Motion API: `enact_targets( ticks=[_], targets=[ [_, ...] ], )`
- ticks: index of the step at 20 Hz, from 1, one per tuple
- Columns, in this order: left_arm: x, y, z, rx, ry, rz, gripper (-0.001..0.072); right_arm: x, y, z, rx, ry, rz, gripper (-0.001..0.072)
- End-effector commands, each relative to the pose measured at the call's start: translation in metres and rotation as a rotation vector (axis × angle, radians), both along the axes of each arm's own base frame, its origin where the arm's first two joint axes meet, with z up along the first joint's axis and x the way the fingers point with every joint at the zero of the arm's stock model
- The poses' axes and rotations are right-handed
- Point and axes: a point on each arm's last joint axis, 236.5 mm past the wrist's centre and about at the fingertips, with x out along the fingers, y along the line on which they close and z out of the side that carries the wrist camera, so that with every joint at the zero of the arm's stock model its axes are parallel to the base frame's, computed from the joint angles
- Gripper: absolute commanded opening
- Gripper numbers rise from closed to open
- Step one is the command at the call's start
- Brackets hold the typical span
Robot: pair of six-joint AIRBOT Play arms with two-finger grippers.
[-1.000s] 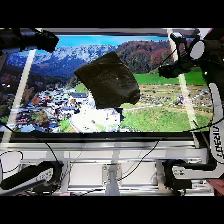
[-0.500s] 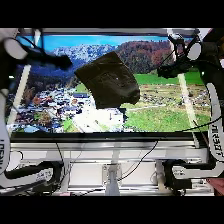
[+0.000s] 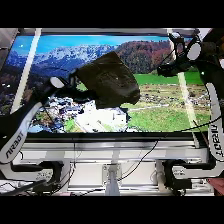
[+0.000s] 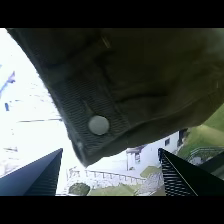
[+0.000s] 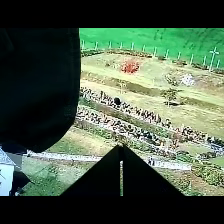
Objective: Fold the clothes and pants, and hang the long-sleeved shirts on hangers.
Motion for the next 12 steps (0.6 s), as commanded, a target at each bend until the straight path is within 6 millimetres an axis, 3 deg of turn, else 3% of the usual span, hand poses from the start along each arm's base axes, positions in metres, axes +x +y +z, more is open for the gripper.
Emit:
enact_targets(
  ticks=[1, 7, 8, 9, 11, 12],
  targets=[
    [-0.011, -0.031, -0.030, 0.003, 0.018, -0.008, 0.0692, 0.001, 0.000, 0.000, 0.000, -0.005, -0.001, 0.0028],
    [-0.007, -0.034, -0.042, 0.013, 0.026, 0.028, 0.0689, 0.006, 0.000, 0.003, 0.003, -0.028, -0.003, 0.0027],
    [-0.008, -0.036, -0.045, 0.013, 0.031, 0.024, 0.0643, 0.006, 0.000, 0.003, 0.003, -0.029, -0.003, 0.0028],
    [-0.010, -0.039, -0.046, 0.007, 0.038, 0.024, 0.0519, 0.006, 0.000, 0.003, 0.003, -0.028, -0.003, 0.0028],
    [-0.009, -0.043, -0.046, 0.005, 0.029, 0.026, 0.0186, 0.006, 0.000, 0.003, 0.003, -0.029, -0.003, 0.0028],
    [-0.005, -0.043, -0.044, 0.004, 0.017, 0.028, 0.0086, 0.006, 0.000, 0.003, 0.003, -0.028, -0.003, 0.0027]
  ],
)
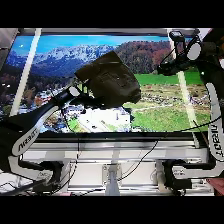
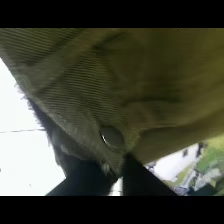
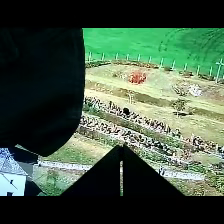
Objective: Fold the clothes and pants, and hang the long-sleeved shirts on hangers.
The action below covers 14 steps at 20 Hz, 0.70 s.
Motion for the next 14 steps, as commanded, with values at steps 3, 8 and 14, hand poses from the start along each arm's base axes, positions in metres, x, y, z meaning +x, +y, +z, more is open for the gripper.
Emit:
enact_targets(
  ticks=[3, 8, 14],
  targets=[
    [0.030, -0.004, 0.030, -0.035, -0.079, 0.016, 0.0079, 0.000, 0.000, 0.000, 0.002, 0.001, 0.000, 0.0027],
    [0.076, 0.012, 0.152, -0.112, -0.316, -0.007, 0.0078, -0.007, 0.012, 0.000, 0.124, 0.038, -0.015, 0.0026],
    [0.074, 0.036, 0.251, -0.142, -0.527, 0.028, 0.0078, -0.042, 0.069, -0.024, 0.471, 0.198, 0.058, 0.0026]
  ],
)
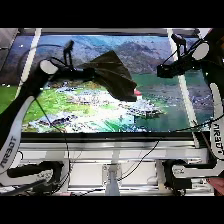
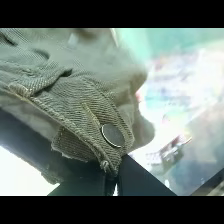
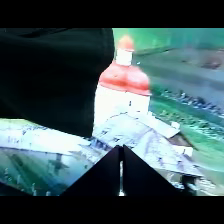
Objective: Fold the clothes and pants, and hang the long-sleeved shirts on hangers.
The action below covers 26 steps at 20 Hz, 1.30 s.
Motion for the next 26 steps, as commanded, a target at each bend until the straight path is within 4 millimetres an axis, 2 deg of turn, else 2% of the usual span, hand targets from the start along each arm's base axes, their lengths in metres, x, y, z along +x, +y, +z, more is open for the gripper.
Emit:
enact_targets(
  ticks=[1, 2, 3, 4, 5, 7, 9, 12, 14, 18, 21, 24, 25, 26],
  targets=[
    [-0.006, 0.009, 0.045, -0.015, -0.092, 0.007, 0.0078, -0.027, 0.042, -0.022, 0.213, 0.118, 0.035, 0.0032],
    [-0.006, 0.009, 0.046, -0.015, -0.096, 0.007, 0.0078, -0.038, 0.053, -0.038, 0.253, 0.167, 0.030, 0.0166],
    [-0.006, 0.009, 0.046, -0.015, -0.095, 0.006, 0.0078, -0.048, 0.065, -0.053, 0.287, 0.208, 0.020, 0.0424],
    [-0.006, 0.009, 0.046, -0.015, -0.095, 0.006, 0.0078, -0.056, 0.075, -0.066, 0.309, 0.240, 0.004, 0.0533],
    [-0.007, 0.009, 0.046, -0.015, -0.093, 0.005, 0.0078, -0.064, 0.084, -0.079, 0.325, 0.268, -0.011, 0.0558],
    [-0.012, 0.007, 0.043, -0.011, -0.075, -0.015, 0.0078, -0.077, 0.097, -0.106, 0.324, 0.315, -0.062, 0.0557],
    [-0.028, 0.005, 0.033, 0.010, -0.020, -0.070, 0.0078, -0.083, 0.110, -0.124, 0.314, 0.334, -0.091, 0.0558],
    [-0.066, 0.021, -0.006, 0.176, 0.121, -0.182, 0.0078, -0.073, 0.122, -0.124, 0.303, 0.272, -0.082, 0.0551],
    [-0.101, 0.033, -0.031, 0.259, 0.259, -0.257, 0.0078, -0.063, 0.117, -0.120, 0.295, 0.235, -0.083, 0.0551],
    [-0.170, 0.036, -0.071, 0.319, 0.491, -0.407, 0.0078, -0.047, 0.093, -0.108, 0.275, 0.202, -0.099, 0.0550],
    [-0.196, 0.039, -0.102, 0.334, 0.589, -0.430, 0.0077, -0.043, 0.081, -0.101, 0.280, 0.208, -0.111, 0.0550],
    [-0.221, 0.053, -0.132, 0.376, 0.686, -0.434, 0.0090, -0.047, 0.073, -0.103, 0.266, 0.221, -0.095, 0.0550],
    [-0.229, 0.058, -0.140, 0.388, 0.713, -0.436, 0.0198, -0.049, 0.071, -0.105, 0.247, 0.217, -0.073, 0.0550],
    [-0.236, 0.059, -0.147, 0.388, 0.736, -0.435, 0.0451, -0.049, 0.069, -0.106, 0.234, 0.210, -0.060, 0.0550]
  ],
)
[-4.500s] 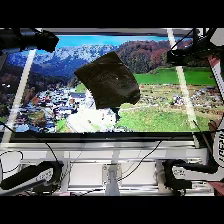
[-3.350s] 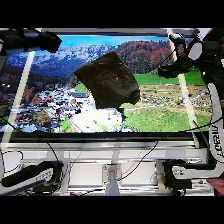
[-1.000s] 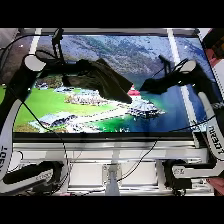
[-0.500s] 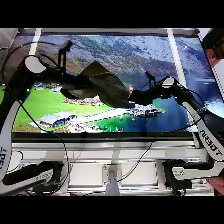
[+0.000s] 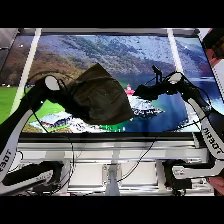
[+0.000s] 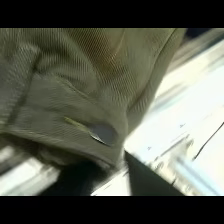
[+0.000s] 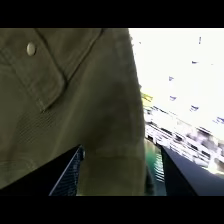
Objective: Fold the clothes and pants, and hang the long-sleeved shirts on hangers.
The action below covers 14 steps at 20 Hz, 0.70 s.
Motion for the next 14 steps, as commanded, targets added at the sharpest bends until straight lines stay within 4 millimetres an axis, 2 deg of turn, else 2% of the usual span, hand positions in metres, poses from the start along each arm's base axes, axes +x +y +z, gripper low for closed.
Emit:
enact_targets(
  ticks=[1, 2, 5, 7, 9, 11, 12, 14],
  targets=[
    [-0.028, 0.013, -0.028, 0.053, 0.089, -0.006, 0.0623, -0.002, -0.009, -0.003, -0.038, -0.010, 0.039, 0.0550],
    [-0.027, 0.013, -0.032, 0.055, 0.081, 0.005, 0.0648, -0.004, -0.010, -0.004, -0.043, -0.007, 0.043, 0.0551],
    [-0.008, 0.010, -0.037, 0.046, 0.001, 0.046, 0.0635, -0.017, -0.023, -0.014, -0.113, 0.030, 0.098, 0.0548],
    [0.007, 0.007, -0.030, 0.030, -0.087, 0.072, 0.0497, -0.030, -0.035, -0.021, -0.162, 0.072, 0.140, 0.0548],
    [0.025, 0.004, -0.010, -0.002, -0.216, 0.111, 0.0489, -0.044, -0.037, -0.024, -0.155, 0.117, 0.192, 0.0548],
    [0.036, 0.005, 0.018, -0.038, -0.363, 0.166, 0.0477, -0.061, -0.036, -0.032, -0.145, 0.177, 0.256, 0.0548],
    [0.034, 0.007, 0.031, -0.055, -0.417, 0.201, 0.0477, -0.066, -0.034, -0.038, -0.130, 0.202, 0.260, 0.0548],
    [0.018, 0.014, 0.041, -0.078, -0.457, 0.287, 0.0478, -0.075, -0.022, -0.049, -0.072, 0.255, 0.242, 0.0551]
  ],
)
